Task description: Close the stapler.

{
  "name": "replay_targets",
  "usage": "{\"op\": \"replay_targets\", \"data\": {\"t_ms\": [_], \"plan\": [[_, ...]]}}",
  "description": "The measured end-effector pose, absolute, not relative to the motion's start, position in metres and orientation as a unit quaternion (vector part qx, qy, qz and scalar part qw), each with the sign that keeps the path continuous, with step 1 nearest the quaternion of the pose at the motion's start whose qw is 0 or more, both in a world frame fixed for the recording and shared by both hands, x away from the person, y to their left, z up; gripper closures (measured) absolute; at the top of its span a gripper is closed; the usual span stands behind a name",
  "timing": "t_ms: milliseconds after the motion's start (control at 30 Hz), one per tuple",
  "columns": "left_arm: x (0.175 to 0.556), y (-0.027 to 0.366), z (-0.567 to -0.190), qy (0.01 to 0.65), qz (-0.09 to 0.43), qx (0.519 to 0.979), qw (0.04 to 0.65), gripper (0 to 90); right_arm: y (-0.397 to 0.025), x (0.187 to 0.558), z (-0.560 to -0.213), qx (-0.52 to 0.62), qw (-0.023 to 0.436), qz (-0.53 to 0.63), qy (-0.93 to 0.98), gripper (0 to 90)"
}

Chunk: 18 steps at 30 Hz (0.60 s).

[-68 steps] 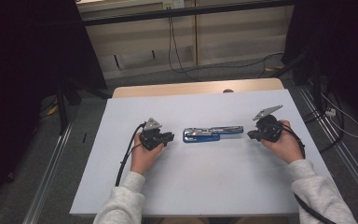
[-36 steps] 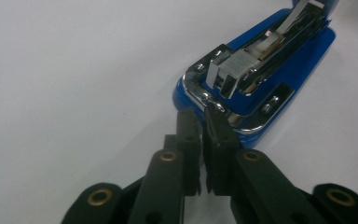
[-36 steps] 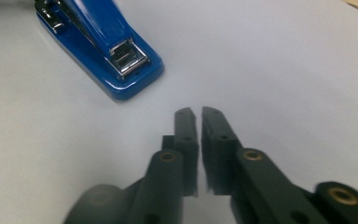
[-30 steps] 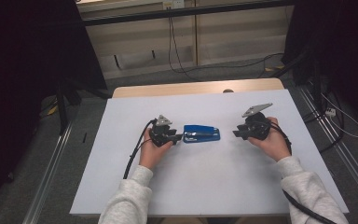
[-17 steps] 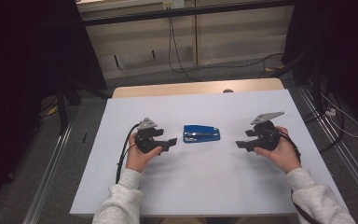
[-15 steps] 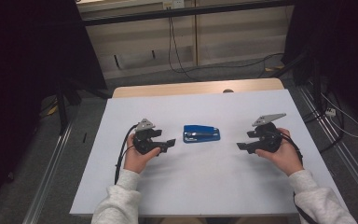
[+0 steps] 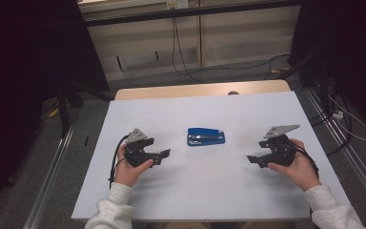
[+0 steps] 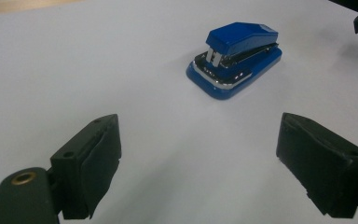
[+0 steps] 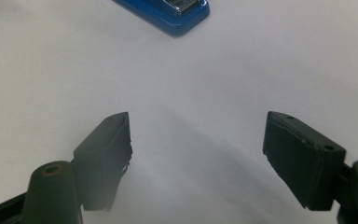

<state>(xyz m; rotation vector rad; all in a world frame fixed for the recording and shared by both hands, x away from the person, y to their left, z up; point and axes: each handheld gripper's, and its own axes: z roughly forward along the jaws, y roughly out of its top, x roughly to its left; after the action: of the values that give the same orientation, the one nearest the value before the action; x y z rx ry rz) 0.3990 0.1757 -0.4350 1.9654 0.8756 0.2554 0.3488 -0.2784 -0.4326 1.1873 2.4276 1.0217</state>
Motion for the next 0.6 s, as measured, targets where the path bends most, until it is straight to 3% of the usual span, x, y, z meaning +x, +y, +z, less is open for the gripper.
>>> {"op": "replay_targets", "data": {"t_ms": [600], "plan": [[0.372, 0.209, -0.431, 0.363, 0.121, 0.796, 0.468, 11.3, -0.284, 0.329, -0.432, 0.404, 0.121, 0.351, 0.836, 20.4]]}}
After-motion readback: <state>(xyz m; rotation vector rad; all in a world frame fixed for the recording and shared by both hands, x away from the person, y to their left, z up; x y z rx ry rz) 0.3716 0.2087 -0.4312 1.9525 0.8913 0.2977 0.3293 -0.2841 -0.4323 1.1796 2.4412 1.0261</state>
